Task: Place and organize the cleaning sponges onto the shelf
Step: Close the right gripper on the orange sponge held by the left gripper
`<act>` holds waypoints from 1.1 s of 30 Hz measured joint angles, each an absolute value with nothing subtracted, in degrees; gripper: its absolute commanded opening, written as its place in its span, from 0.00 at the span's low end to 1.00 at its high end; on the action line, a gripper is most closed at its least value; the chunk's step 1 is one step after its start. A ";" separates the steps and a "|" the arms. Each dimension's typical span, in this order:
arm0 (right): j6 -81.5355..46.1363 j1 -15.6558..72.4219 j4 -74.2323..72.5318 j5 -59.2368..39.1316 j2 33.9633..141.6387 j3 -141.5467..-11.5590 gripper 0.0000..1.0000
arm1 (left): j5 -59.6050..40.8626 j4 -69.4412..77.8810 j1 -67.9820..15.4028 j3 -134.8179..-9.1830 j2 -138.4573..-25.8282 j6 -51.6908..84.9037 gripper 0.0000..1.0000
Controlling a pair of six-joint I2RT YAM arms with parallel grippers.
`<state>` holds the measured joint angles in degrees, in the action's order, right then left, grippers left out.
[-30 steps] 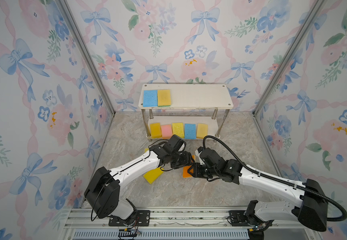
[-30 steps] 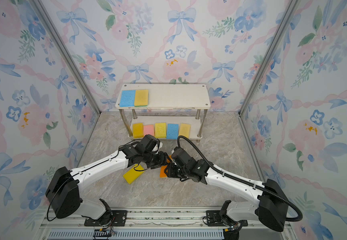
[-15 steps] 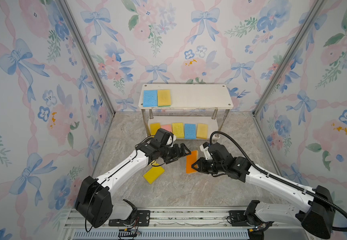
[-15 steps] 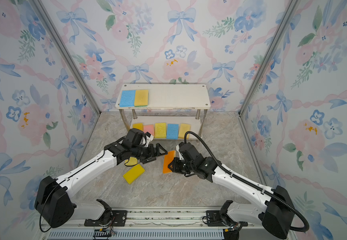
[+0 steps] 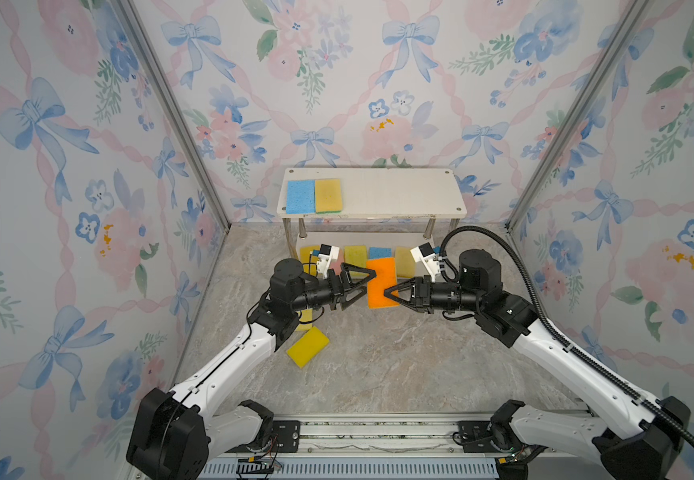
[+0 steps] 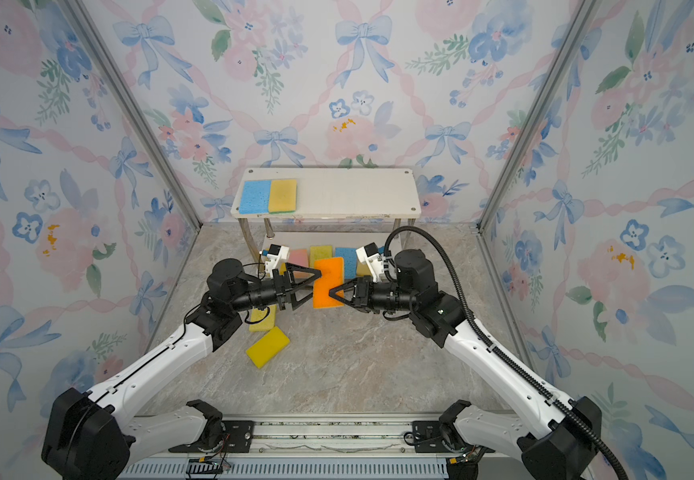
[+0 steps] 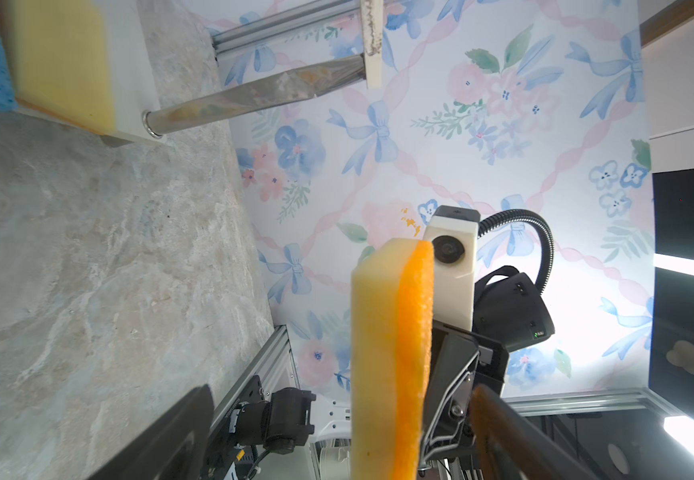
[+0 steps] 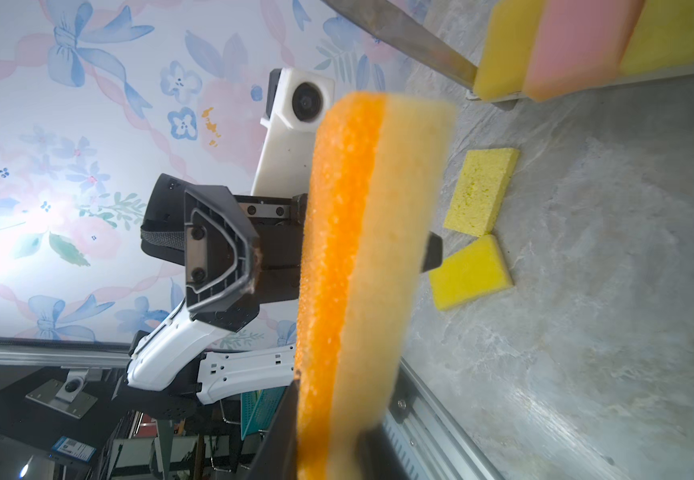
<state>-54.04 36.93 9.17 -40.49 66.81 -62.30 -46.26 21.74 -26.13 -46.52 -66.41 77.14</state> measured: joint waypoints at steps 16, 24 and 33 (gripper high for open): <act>-51.68 37.21 15.09 -42.74 70.63 -65.12 0.49 | -45.04 24.34 -26.13 -46.50 -65.82 78.74 0.05; -50.13 37.32 27.38 -29.23 65.84 -65.98 0.72 | -40.71 24.84 -26.04 -44.60 -65.82 79.42 0.07; -53.54 40.88 26.06 -23.51 63.77 -65.45 0.64 | -38.02 24.80 -25.78 -43.29 -67.53 80.27 0.07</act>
